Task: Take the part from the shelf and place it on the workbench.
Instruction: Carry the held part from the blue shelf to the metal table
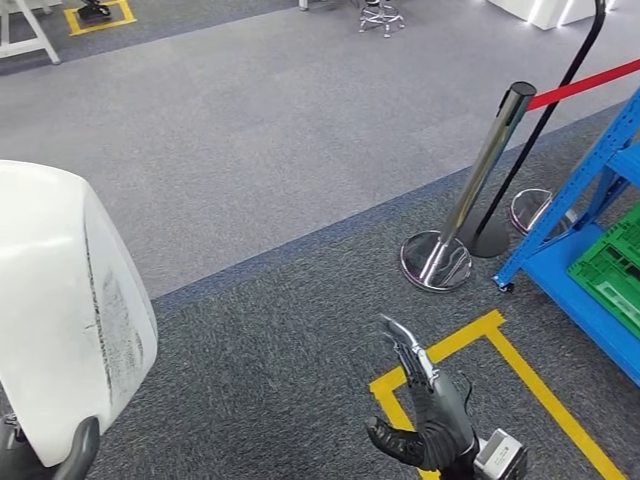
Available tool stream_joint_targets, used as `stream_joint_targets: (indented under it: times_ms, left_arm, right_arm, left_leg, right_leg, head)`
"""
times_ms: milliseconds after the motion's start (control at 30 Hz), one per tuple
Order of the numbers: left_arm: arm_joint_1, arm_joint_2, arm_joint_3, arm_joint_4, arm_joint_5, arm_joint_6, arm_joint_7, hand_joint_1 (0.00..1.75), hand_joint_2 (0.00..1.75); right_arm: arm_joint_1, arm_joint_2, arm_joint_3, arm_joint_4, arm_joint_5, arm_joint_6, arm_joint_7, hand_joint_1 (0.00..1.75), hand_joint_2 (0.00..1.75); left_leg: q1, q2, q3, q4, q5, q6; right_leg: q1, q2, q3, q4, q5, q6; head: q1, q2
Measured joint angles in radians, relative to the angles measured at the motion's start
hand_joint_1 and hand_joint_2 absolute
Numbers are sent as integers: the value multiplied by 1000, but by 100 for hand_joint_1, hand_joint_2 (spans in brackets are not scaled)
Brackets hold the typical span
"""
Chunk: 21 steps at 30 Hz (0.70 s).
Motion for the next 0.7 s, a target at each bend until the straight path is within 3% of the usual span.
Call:
stream_joint_targets:
  times_ms: [67,100,133,200,267,300,333,400,467,567,600,633,700]
  left_arm:
    - [-1,1,-1,-1,0,-3,-5,175,175]
    - [-2,2,-1,-2,0,-6,-8,175,175]
    - [-4,5,-2,-3,0,-10,-11,175,175]
    - [-10,9,-2,-3,4,-17,-17,175,175]
    - [-15,11,-2,-3,10,-23,-20,175,175]
    - [-16,12,-1,-3,13,-27,-22,175,175]
    - [-17,13,-1,-3,16,-31,-23,175,175]
    - [-19,13,2,-3,23,-41,-27,175,175]
    - [-22,13,5,-2,31,-51,-30,175,175]
    - [-25,13,11,-2,46,-64,-35,175,175]
    - [-25,13,13,-2,51,-67,-36,175,175]
    - [-27,13,17,-2,56,-70,-37,175,175]
    - [-31,12,24,-1,64,-74,-39,175,175]
  right_arm:
    - [-2,3,-3,0,2,2,0,0,175]
    - [-4,4,-4,0,4,3,0,0,175]
    - [-5,6,-6,0,6,4,0,0,175]
    - [-5,9,-8,-1,8,5,0,0,175]
    - [-4,11,-10,-1,9,5,1,0,87]
    - [-4,11,-11,-1,9,5,2,0,44]
    - [-5,12,-11,-1,10,5,3,0,0]
    - [-6,13,-12,-1,12,5,6,0,0]
    - [-8,14,-12,-2,15,4,10,0,0]
    - [-19,15,-11,-5,23,3,23,0,0]
    - [-23,16,-11,-6,24,3,29,0,0]
    - [-27,16,-11,-7,25,3,34,0,0]
    - [-34,17,-10,-10,27,3,41,0,0]
  left_leg:
    - [5,-10,-3,0,1,-12]
    - [5,-1,-8,10,-6,-18]
    - [4,14,-19,36,-23,-23]
    - [6,53,-69,145,-85,-33]
    - [11,67,-123,258,-129,-43]
    - [14,69,-130,272,-124,-45]
    - [15,72,-118,248,-101,-47]
    - [17,90,-51,119,-34,-46]
    - [12,108,-1,20,-4,-35]
    - [6,101,5,0,-6,-13]
    - [6,96,5,-3,-4,-6]
    - [7,92,6,-6,-2,1]
    - [9,84,6,-9,0,10]
  right_leg:
    - [1,-16,9,-7,6,-9]
    - [0,-25,14,-12,10,-15]
    - [-2,-34,18,-16,13,-20]
    - [-2,-52,21,-20,13,-27]
    - [0,-71,22,-20,10,-29]
    - [0,-80,23,-19,8,-29]
    - [0,-88,25,-19,6,-27]
    - [0,-102,33,-18,-1,-21]
    - [5,-112,33,-16,-9,-10]
    - [4,-124,39,-15,-16,7]
    - [2,-118,38,-10,-23,13]
    - [0,-105,29,12,-39,17]
    - [-1,-70,-26,121,-96,21]
  head:
    - [0,0]
    - [-1,0]
    - [-3,0]
    - [-6,0]
    - [-7,0]
    - [-7,0]
    - [-7,0]
    - [-7,0]
    - [-6,0]
    - [-4,0]
    - [-4,0]
    - [-2,0]
    - [3,0]
